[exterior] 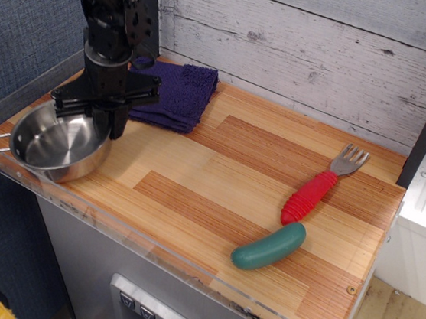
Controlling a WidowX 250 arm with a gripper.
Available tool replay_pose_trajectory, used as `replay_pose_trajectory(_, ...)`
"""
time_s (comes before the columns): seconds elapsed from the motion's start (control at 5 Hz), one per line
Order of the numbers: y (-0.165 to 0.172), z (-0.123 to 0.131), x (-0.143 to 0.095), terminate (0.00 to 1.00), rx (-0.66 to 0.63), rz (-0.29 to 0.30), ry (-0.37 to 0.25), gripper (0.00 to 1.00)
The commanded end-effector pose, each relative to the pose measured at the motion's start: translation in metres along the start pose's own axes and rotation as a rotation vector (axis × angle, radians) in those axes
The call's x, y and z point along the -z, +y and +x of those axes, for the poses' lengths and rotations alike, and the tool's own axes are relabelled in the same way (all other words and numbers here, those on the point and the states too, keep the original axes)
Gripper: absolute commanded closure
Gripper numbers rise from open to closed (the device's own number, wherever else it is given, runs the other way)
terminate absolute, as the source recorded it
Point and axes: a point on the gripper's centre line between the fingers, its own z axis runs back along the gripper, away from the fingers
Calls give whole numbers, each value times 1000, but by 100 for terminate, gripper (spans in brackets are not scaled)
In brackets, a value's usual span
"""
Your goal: Put the pot in front of the cloth.
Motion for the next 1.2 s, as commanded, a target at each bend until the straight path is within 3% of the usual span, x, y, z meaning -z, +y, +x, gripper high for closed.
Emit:
replay_pose_trajectory(0.0,-32,25,-72,0,58,-136,-132,100)
replay_pose_trajectory(0.2,-57,26,-96,0,182,-221,-162,100)
replay_pose_trajectory(0.6,-115,19,-121,0,408,-314,-220,100)
replay_pose_trajectory(1.0,-144,-16,-108,0,541,-324,-218,100)
